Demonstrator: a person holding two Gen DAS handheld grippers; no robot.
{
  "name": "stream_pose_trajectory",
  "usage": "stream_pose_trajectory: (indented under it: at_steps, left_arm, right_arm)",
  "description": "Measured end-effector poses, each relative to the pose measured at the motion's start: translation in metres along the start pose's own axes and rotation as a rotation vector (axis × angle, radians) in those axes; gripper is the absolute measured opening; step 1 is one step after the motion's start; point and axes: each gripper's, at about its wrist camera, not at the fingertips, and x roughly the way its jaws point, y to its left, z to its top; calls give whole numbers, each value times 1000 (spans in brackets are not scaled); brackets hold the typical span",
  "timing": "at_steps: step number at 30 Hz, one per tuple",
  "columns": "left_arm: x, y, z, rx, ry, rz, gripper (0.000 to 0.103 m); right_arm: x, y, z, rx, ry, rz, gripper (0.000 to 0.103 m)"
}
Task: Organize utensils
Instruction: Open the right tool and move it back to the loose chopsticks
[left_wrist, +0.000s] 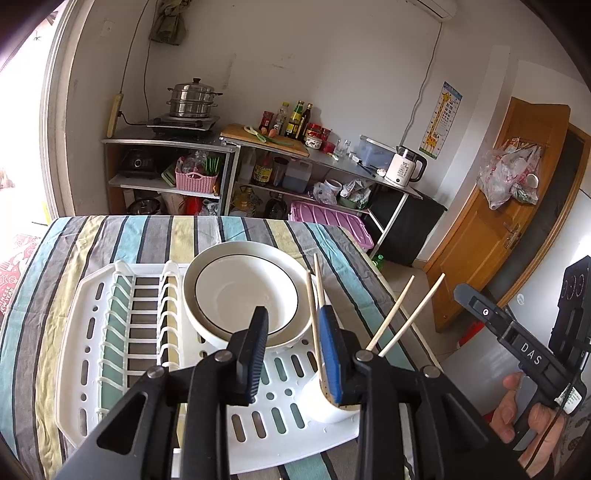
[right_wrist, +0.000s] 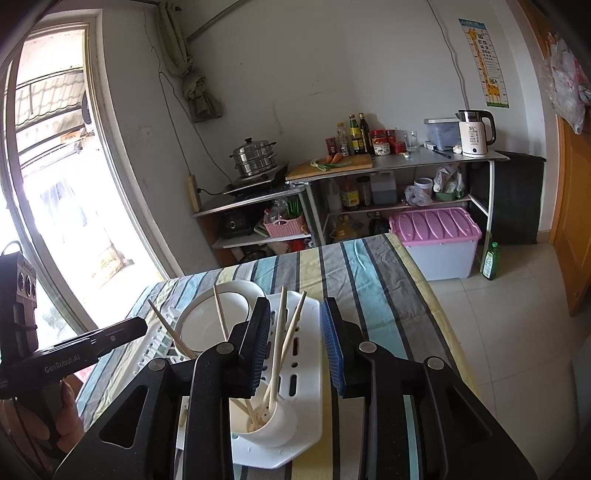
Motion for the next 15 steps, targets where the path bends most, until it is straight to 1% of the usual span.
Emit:
stream_pose_trajectory:
  at_steps: [7,15]
  left_arm:
    - [-36,0,-30,35,-15,-1,30]
    - [-78,-1,-88,105,2,14,30]
  right_arm:
    - [-36,5,-21,-5,-7,17,30]
    - [-82,16,-73,-23,14,61,30]
